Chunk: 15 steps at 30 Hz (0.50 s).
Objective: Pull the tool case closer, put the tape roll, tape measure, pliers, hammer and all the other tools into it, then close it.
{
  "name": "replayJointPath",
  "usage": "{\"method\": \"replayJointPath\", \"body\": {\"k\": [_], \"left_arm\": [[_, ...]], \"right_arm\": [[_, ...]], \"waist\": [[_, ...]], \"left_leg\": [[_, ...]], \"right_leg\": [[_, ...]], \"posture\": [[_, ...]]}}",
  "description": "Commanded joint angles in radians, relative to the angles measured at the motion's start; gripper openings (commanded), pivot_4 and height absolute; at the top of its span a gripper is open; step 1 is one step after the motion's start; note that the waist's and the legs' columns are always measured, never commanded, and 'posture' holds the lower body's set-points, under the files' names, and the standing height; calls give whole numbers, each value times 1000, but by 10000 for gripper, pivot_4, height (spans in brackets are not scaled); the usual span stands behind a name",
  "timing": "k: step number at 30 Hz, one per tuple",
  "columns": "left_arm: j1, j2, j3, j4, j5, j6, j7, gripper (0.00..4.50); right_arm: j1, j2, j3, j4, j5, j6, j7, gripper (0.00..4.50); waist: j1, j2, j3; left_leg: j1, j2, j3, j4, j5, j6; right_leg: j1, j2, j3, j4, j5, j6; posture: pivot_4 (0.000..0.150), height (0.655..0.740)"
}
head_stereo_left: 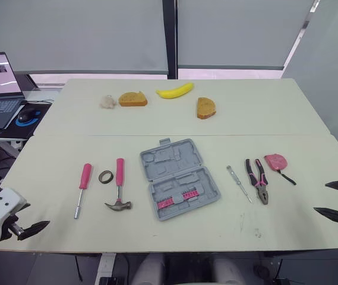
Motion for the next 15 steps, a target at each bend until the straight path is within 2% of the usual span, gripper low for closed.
{"method": "replayJointPath", "body": {"k": [1,15], "left_arm": [[2,19,27,-7,-19,3,-4,45000],[-20,14,37,30,-76,-39,-72,45000]], "right_arm": [[-9,3,-15,-6,5,-20,-5,44479],[-64,6,10,50,-1,-63,-22,44479]], "waist": [[0,0,0],[-1,0,0]], "left_leg": [[0,0,0,0,0,0],[0,0,0,0,0,0]], "right_leg": [[0,0,0,0,0,0],[0,0,0,0,0,0]], "posture": [[1500,7400],[1500,7400]]}}
